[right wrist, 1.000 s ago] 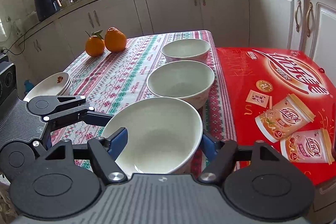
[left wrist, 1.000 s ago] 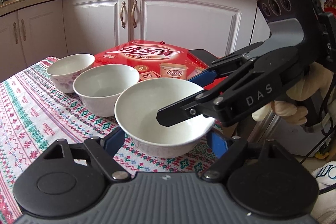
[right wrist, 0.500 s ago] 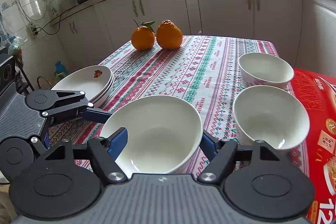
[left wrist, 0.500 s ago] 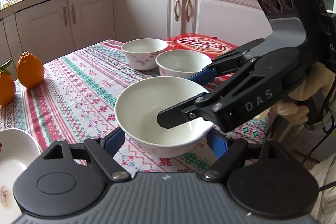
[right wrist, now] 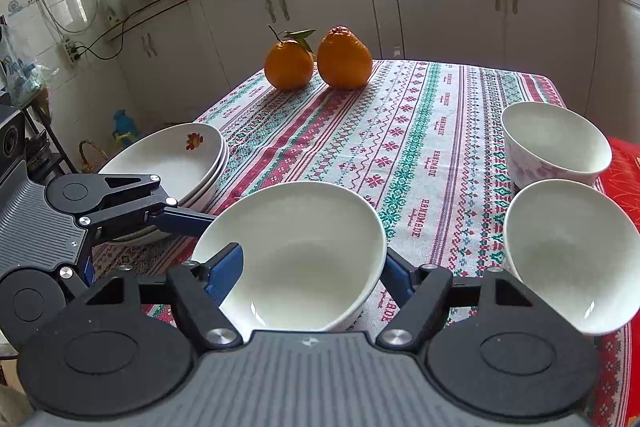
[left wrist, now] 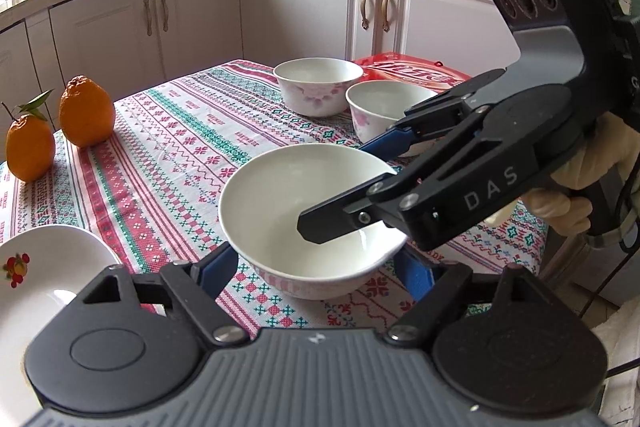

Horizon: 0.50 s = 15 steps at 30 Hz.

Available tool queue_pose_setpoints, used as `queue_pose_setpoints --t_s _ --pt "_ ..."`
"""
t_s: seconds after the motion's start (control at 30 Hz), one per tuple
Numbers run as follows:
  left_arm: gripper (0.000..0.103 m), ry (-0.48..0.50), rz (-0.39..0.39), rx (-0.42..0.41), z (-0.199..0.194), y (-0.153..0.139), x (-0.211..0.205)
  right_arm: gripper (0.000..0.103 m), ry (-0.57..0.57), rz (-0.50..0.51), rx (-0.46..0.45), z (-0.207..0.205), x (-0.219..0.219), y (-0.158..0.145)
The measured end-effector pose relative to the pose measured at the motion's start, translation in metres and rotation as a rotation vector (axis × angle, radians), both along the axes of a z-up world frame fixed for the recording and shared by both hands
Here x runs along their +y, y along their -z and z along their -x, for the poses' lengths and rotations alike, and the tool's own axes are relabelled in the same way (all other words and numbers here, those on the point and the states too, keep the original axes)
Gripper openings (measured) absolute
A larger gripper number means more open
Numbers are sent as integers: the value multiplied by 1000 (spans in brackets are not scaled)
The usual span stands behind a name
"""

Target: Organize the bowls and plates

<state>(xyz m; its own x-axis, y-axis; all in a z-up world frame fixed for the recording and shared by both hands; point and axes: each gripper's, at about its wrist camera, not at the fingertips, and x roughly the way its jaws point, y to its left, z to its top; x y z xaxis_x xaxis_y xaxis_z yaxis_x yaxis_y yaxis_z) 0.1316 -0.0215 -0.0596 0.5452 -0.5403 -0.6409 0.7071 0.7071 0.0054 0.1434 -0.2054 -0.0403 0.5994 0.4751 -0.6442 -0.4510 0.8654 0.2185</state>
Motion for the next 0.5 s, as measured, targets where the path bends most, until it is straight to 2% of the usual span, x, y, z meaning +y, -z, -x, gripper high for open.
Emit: queue_pose_setpoints --t_s 0.1,0.17,0.23,0.33,0.5 --pt "87 -2 0 -9 0 0 0 79 1 0 -2 -1 1 1" --pt "94 -12 -17 -40 3 0 -2 80 -3 -4 -5 0 1 0" --pt "99 -4 -8 -54 5 -1 -2 87 -7 -11 0 0 1 0" --pt "100 1 5 -48 6 -3 -3 99 -9 -9 -27 5 2 -3" --pt "100 11 8 -45 14 -7 0 103 -1 8 -77 13 1 -15"
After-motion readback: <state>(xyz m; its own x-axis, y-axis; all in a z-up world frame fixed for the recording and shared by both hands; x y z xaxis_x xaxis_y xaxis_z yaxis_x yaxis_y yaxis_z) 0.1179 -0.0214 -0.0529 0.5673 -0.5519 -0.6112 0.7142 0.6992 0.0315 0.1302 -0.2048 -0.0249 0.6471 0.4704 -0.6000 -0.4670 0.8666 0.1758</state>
